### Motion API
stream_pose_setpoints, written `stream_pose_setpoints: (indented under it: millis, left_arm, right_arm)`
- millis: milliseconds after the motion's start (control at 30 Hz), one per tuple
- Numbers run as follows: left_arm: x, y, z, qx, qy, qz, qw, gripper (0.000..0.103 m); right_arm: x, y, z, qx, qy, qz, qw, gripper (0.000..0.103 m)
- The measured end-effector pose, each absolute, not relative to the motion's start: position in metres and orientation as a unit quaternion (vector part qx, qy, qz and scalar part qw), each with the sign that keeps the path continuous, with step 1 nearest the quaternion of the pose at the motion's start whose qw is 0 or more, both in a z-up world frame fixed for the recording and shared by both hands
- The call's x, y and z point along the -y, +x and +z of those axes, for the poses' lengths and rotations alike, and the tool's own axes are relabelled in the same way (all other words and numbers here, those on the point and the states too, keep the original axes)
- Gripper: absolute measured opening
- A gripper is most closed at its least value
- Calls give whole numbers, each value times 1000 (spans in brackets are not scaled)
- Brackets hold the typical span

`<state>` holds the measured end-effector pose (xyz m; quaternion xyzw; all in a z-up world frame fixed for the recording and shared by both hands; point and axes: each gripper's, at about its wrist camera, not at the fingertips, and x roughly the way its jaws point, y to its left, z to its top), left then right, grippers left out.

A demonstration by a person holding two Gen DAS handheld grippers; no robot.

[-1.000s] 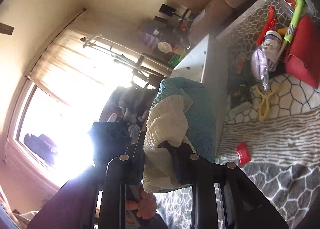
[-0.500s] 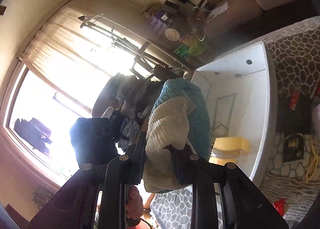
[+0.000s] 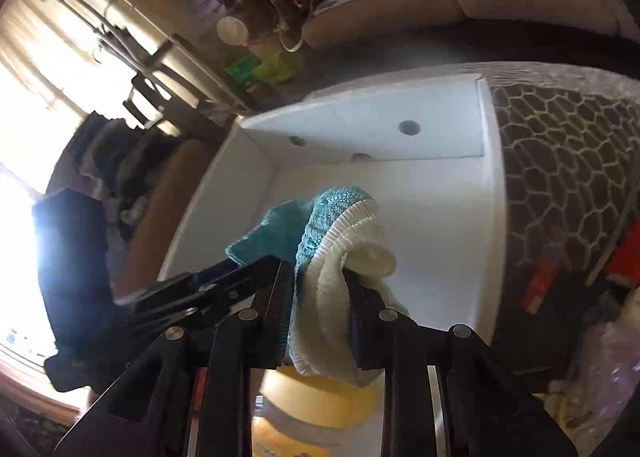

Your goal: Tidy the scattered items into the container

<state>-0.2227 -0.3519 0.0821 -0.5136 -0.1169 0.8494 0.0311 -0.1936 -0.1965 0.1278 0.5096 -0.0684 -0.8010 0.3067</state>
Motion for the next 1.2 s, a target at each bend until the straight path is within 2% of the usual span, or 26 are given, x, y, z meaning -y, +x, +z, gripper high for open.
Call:
stream_pose_setpoints:
  millis: [67,100,167,200,233,467,500,533,600,667,767,800,867,1200]
  left_arm:
    - [354,-221,80,117,-515,849,27,33]
    - [355,-219,81,120,-516,848,25,34]
    - [356,-215,88,112,-516,849,10,46]
    - [356,-213,92,101,-514,852,2,51]
    - [356,-211,95,88,-512,854,-5,52]
    - [353,-188,122,36,-507,860,-42,59]
    - [350,-180,128,20,-500,864,-53,62]
    - [346,-173,134,3,-492,868,-63,75]
    - [341,-157,145,-15,-478,875,-69,86]
    - [337,-141,152,-17,-475,877,-71,88]
    - [332,-117,164,-12,-469,880,-72,99]
    - [331,-109,168,-10,-466,882,-71,103]
    - [330,-94,175,-2,-465,882,-71,103]
    - [297,-26,199,34,-445,893,-60,103]
  right_arm:
    - [203,-198,124,-16,516,-812,272,30]
    - [204,-198,125,-53,510,-818,259,44]
    - [203,-194,135,-102,479,-836,248,62]
    - [201,-192,140,-111,466,-841,250,68]
    - [199,-192,142,-116,463,-842,252,72]
    - [190,-169,148,-133,474,-836,240,72]
    - [189,-162,153,-133,471,-838,242,73]
    - [186,-154,157,-134,465,-841,244,76]
    - [182,-138,166,-136,452,-847,245,84]
    - [177,-125,174,-130,454,-846,247,85]
    - [171,-102,186,-125,449,-848,251,86]
    - [170,-94,190,-127,446,-850,251,89]
    - [166,-78,198,-126,440,-852,255,103]
    - [116,-12,216,-96,435,-860,248,103]
